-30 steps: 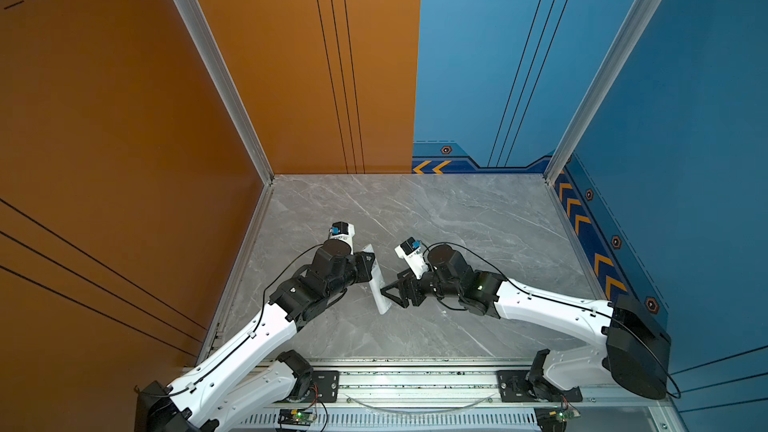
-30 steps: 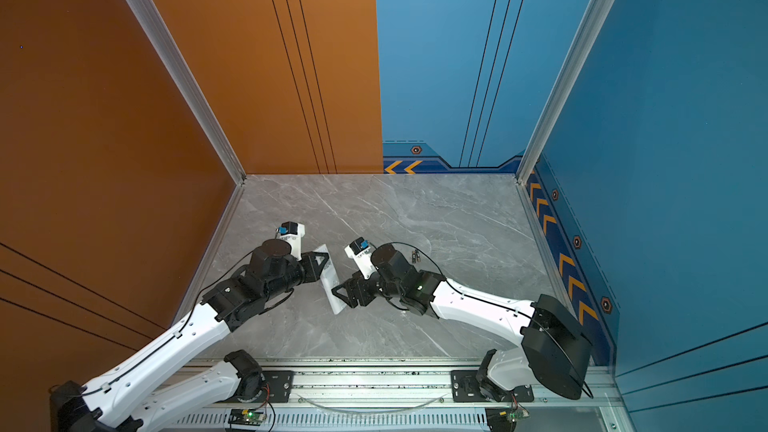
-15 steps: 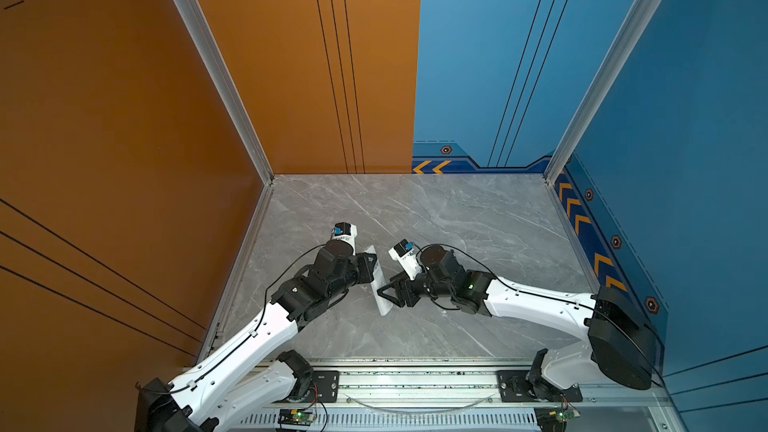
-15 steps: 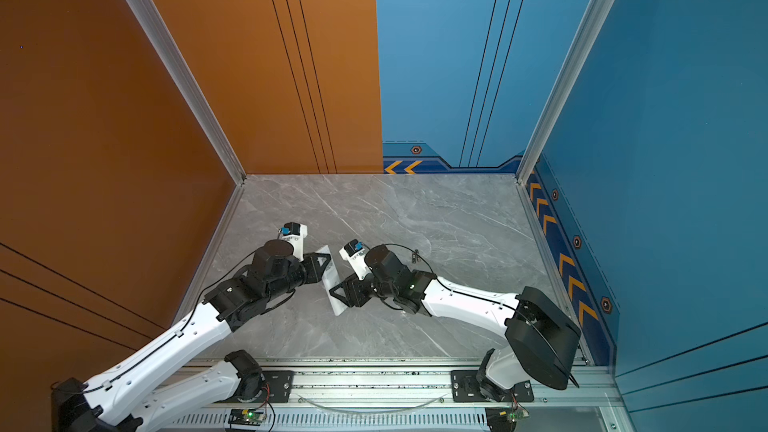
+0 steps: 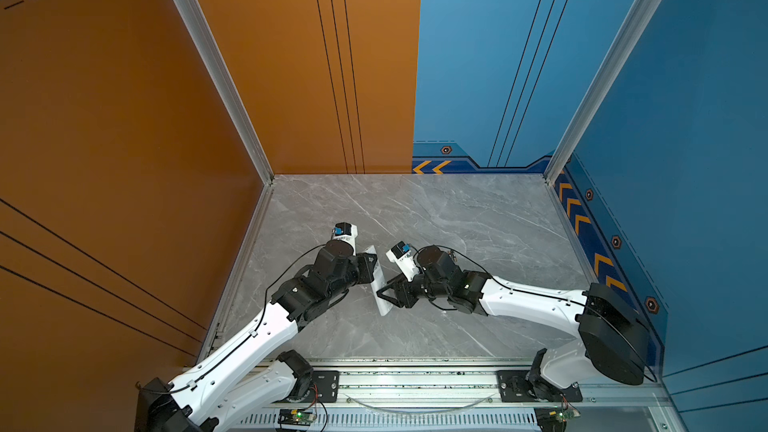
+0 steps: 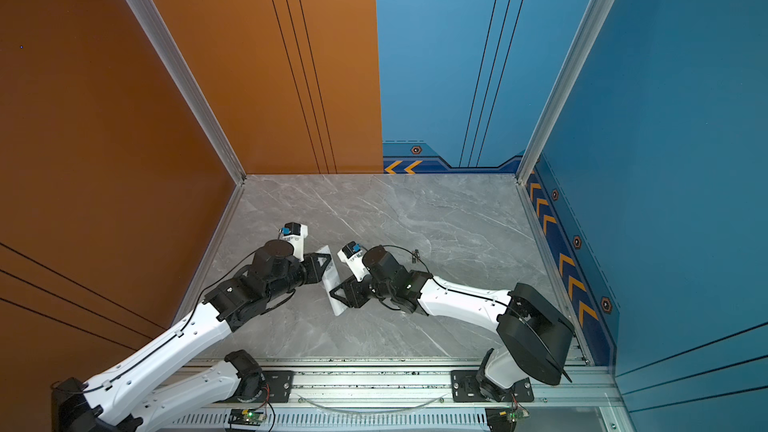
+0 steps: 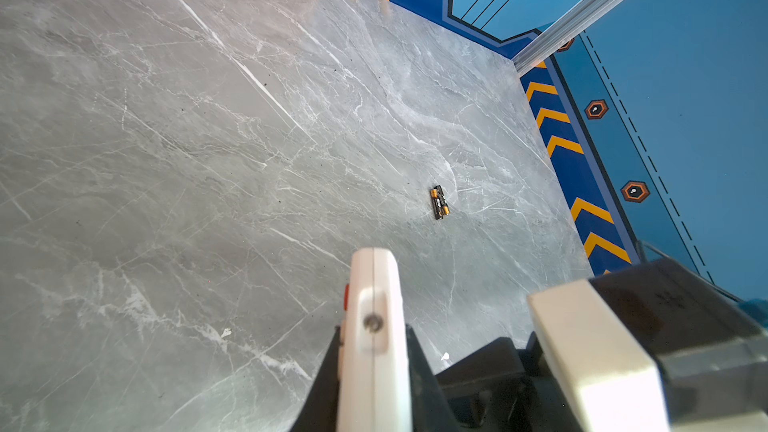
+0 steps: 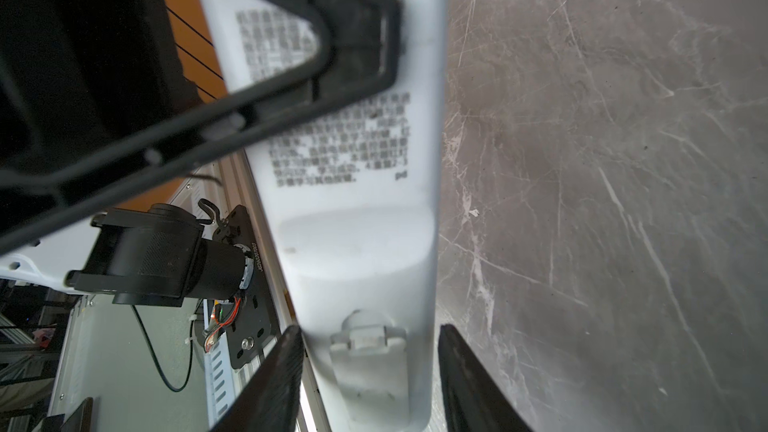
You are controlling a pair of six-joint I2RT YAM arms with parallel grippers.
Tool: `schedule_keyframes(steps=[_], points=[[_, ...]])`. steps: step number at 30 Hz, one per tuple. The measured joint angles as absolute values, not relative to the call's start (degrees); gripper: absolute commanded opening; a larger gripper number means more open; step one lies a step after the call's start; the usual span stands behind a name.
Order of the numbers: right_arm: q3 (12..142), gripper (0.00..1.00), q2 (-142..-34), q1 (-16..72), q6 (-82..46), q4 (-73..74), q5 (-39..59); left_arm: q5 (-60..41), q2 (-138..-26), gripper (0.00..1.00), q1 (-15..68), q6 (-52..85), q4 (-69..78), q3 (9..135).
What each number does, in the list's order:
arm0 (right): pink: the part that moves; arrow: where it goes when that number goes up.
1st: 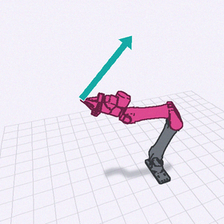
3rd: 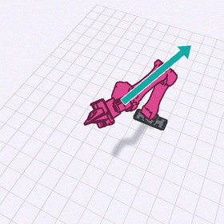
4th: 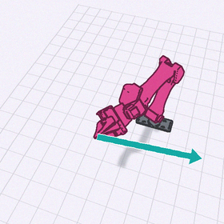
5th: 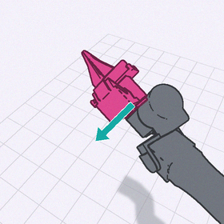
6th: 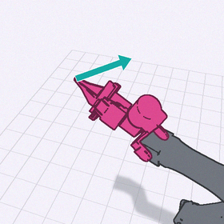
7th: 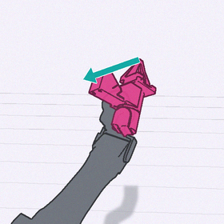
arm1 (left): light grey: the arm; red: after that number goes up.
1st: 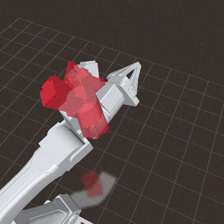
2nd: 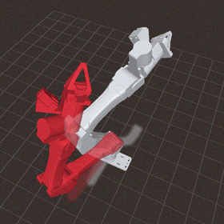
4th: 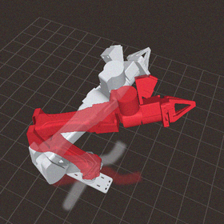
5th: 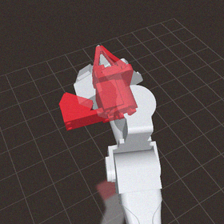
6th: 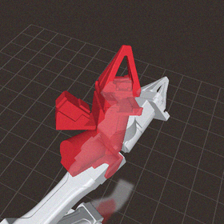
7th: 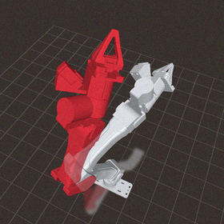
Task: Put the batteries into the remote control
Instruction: 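Bring the right gripper to the battery cover tab of the upright remote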
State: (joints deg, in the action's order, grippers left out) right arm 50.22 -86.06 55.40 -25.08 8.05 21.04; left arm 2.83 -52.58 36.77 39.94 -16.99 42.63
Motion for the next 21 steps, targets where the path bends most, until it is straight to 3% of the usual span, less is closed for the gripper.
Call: schedule_keyframes(steps=[12, 21], points=[[50.22, 0.33, -86.06, 55.46, -24.99, 8.19, 21.52, 3.05, -52.64, 0.00, 36.75, 39.05, -17.04, 42.63], [50.22, 0.30, -86.06, 55.44, -24.95, 8.16, 21.85, 3.05, -52.62, 0.00, 36.71, 38.79, -17.28, 42.63]])
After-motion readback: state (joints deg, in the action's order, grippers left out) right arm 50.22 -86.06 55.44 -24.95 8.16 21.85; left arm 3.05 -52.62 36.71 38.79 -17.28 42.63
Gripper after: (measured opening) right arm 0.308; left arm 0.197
